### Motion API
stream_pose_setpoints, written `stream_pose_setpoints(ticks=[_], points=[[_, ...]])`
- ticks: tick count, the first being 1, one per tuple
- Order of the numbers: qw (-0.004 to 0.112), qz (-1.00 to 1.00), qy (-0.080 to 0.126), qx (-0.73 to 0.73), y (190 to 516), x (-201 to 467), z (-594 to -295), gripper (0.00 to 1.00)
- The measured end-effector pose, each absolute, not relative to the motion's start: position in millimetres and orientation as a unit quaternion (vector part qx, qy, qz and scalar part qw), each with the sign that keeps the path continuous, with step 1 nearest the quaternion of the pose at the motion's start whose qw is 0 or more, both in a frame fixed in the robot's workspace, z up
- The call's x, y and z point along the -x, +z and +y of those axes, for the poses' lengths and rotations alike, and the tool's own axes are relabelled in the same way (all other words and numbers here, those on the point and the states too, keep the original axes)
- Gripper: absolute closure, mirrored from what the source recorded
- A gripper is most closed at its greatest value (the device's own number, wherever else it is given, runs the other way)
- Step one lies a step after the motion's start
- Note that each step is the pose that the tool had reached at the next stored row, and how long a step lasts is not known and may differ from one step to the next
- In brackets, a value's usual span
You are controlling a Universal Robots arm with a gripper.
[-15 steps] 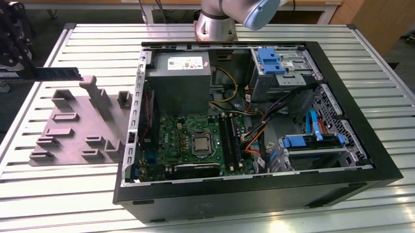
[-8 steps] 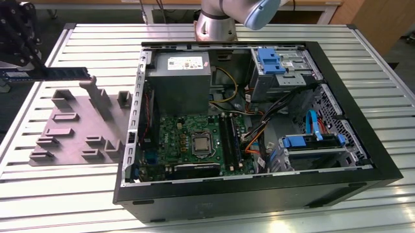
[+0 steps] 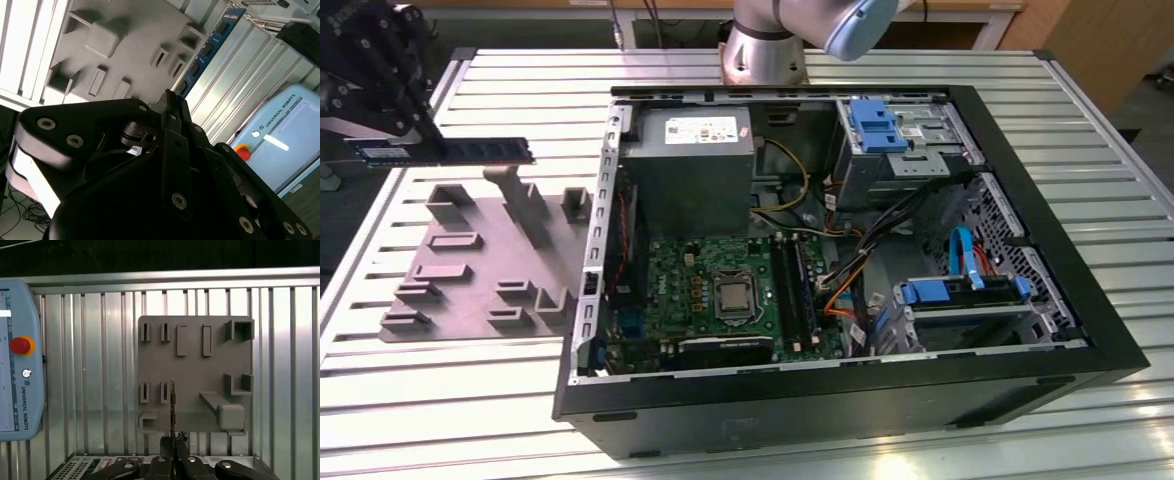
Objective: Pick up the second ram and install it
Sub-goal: 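Pick up the second ram and move it above second insertion slot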
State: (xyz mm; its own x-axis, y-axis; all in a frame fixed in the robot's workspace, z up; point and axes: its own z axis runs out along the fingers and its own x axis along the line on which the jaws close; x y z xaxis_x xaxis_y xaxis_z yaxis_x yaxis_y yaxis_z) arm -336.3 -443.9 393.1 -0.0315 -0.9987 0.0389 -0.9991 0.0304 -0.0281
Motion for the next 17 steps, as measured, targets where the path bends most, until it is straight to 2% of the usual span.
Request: stream_pose_setpoints(ticks=[17], points=[[0.004, -0.718, 0.024, -0.696, 393.1, 290.0, -443.5, 0.86]])
